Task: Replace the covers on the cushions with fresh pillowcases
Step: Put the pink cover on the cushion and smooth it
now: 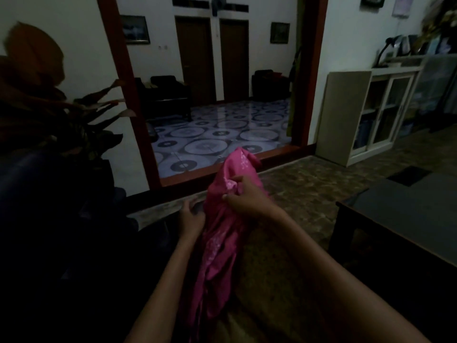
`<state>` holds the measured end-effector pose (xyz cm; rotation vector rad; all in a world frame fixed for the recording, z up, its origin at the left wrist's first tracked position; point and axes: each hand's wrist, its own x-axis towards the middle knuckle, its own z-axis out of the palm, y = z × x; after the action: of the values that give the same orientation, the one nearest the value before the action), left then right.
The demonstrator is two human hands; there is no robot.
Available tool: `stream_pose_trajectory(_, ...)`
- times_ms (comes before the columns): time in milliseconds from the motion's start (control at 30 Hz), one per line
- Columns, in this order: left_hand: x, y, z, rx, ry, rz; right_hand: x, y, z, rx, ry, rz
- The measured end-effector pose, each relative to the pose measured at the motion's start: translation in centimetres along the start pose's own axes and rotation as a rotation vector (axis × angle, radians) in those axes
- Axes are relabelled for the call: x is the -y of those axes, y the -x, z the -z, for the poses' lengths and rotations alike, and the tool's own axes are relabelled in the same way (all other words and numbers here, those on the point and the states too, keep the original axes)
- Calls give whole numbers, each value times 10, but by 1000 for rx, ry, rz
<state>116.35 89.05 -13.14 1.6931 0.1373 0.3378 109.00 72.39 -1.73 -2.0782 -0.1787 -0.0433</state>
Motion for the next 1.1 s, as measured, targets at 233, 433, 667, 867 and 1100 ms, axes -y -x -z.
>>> stream_pose_trajectory(233, -69, 69, -11, 184, -161, -448, -19, 6, 19, 90, -404, -122)
stream_pose_trajectory(433, -78, 77, -18, 150, -267, -452, -51, 5, 50, -104, -59, 132)
stream_pose_trajectory(667, -87, 66, -12, 63, -341, -447, -71, -4, 17, -498, 9, 157)
stream_pose_trajectory(867, -100, 61, -5, 229, -372, -426, -86, -5, 56, -210, -64, 114)
stream_pose_trajectory(1100, -98, 56, -6, 320, -466, -420, -98, 40, 76, 209, -592, 30)
